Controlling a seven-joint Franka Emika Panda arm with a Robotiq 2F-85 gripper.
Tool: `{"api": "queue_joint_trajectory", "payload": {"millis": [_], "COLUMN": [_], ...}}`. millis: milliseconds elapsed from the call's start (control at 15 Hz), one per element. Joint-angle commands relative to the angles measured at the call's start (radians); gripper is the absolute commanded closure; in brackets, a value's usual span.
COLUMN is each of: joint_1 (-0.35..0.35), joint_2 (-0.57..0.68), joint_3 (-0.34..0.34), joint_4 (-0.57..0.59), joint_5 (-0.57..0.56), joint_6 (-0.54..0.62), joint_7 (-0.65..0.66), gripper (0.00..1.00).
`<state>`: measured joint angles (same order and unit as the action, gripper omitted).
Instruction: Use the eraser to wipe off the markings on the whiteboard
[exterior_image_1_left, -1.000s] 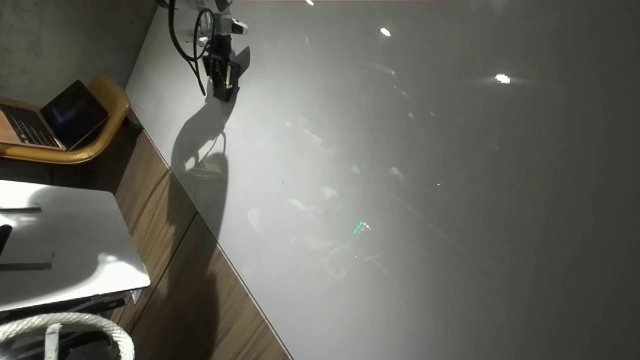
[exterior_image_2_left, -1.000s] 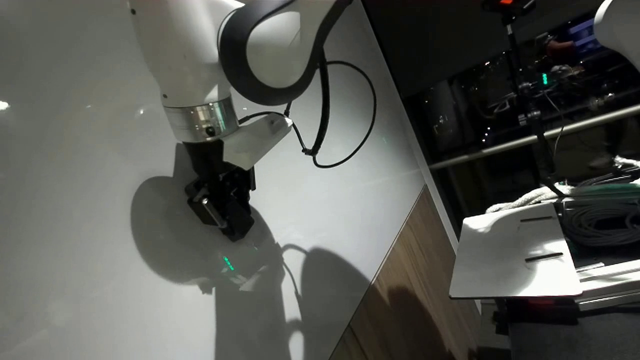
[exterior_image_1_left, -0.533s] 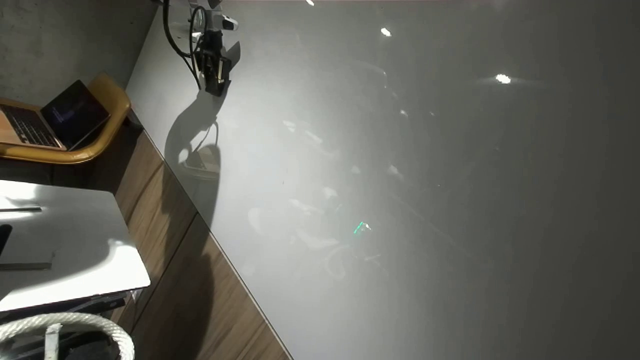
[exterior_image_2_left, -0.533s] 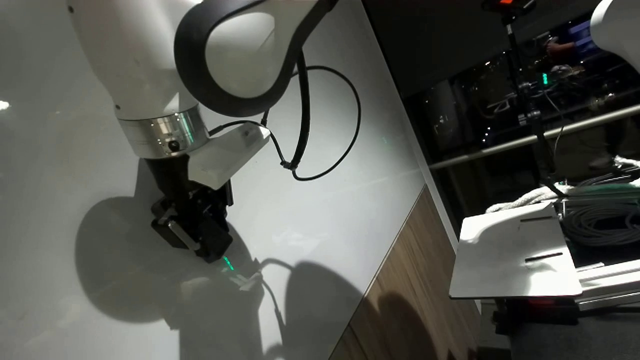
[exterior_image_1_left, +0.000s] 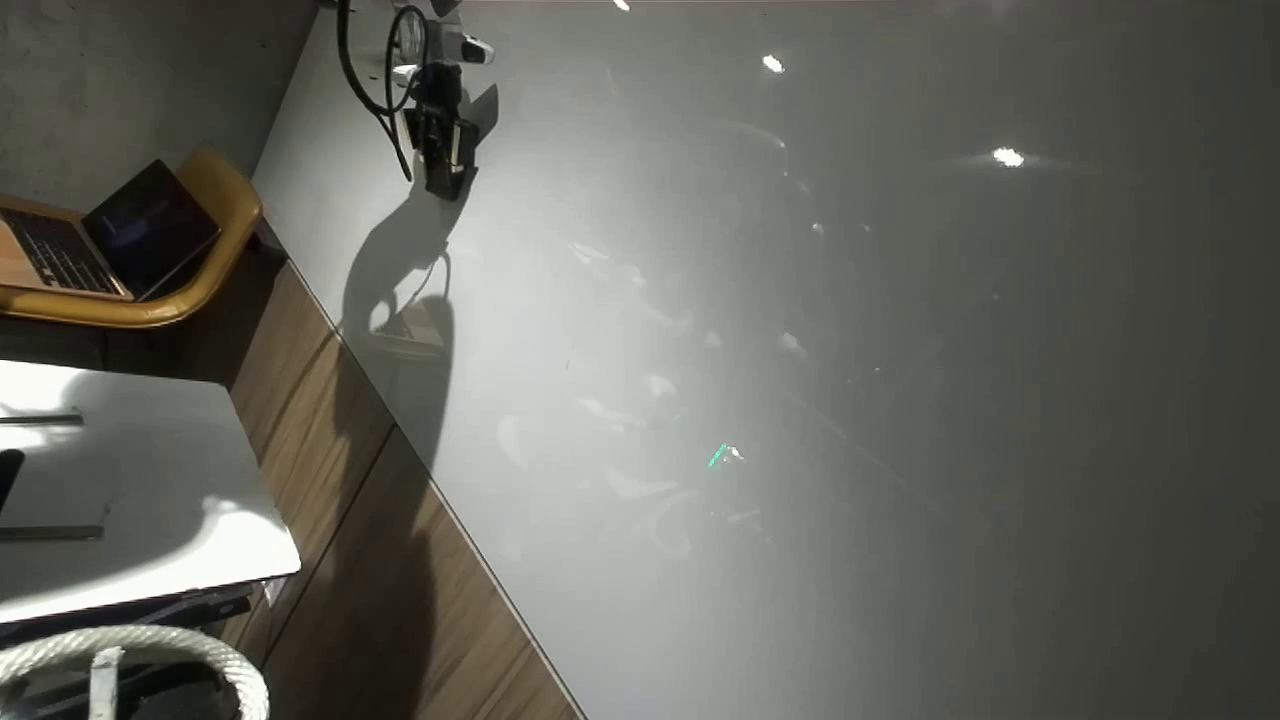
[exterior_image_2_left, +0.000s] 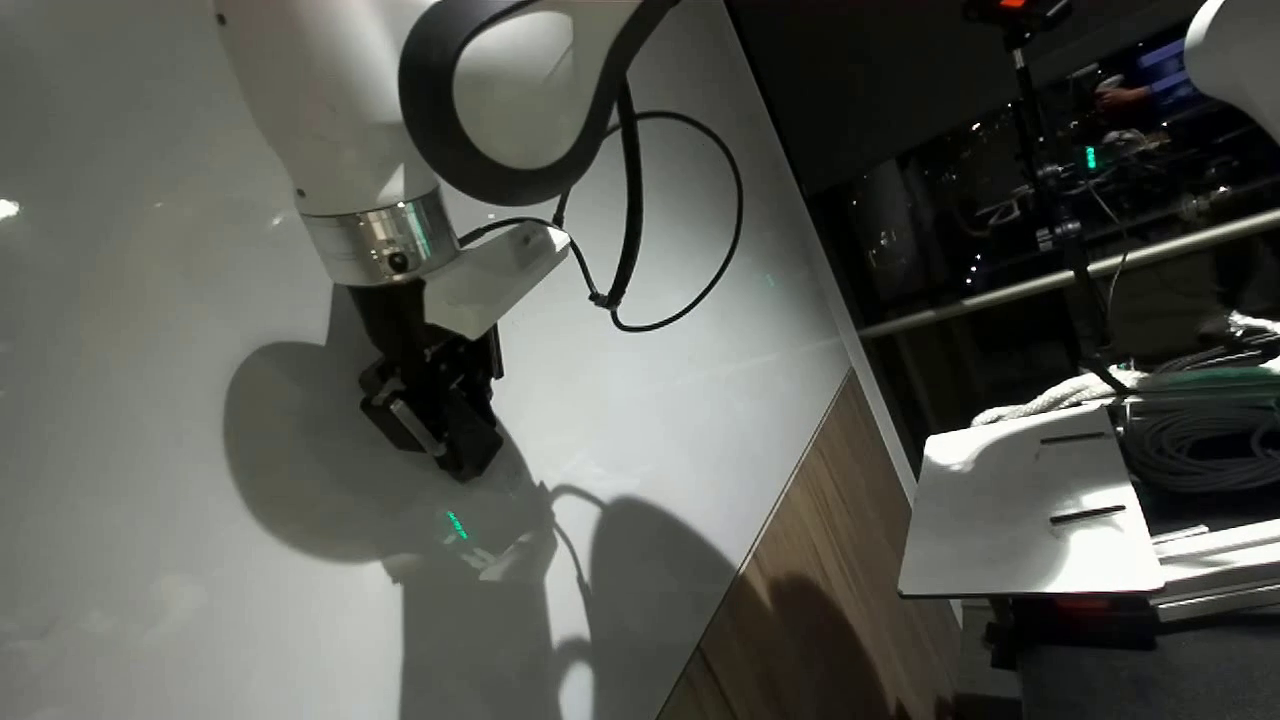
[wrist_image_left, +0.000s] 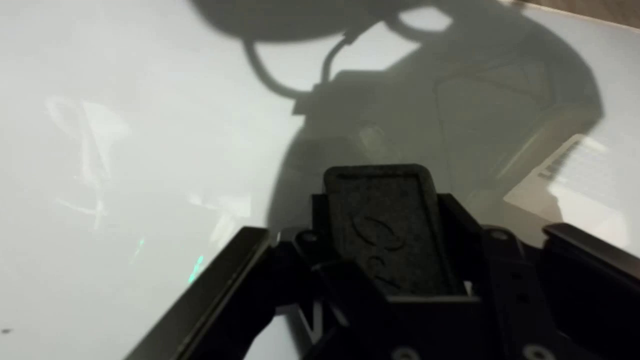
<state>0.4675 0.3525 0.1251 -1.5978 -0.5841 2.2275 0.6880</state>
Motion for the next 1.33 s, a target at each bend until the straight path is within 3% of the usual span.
{"api": "queue_joint_trajectory", "payload": {"millis": [0,600,933,1267], "joint_1": [-0.079,-0.295,-0.395,-0.422], "joint_2": [-0.104,-0.375,-0.601,-0.779], "joint_3": [-0.048,-0.089,-0.100,-0.094], "joint_4": [-0.099,-0.399,-0.700,-0.869], "joint_5": [-0.032,-0.028,0.174,0.335], "joint_6": [0.057,0.132,0.128,-0.044], "joint_7": [-0.005,-0.034,-0.238,-0.404], "gripper": [0.70,0.70,0.70,0.70]}}
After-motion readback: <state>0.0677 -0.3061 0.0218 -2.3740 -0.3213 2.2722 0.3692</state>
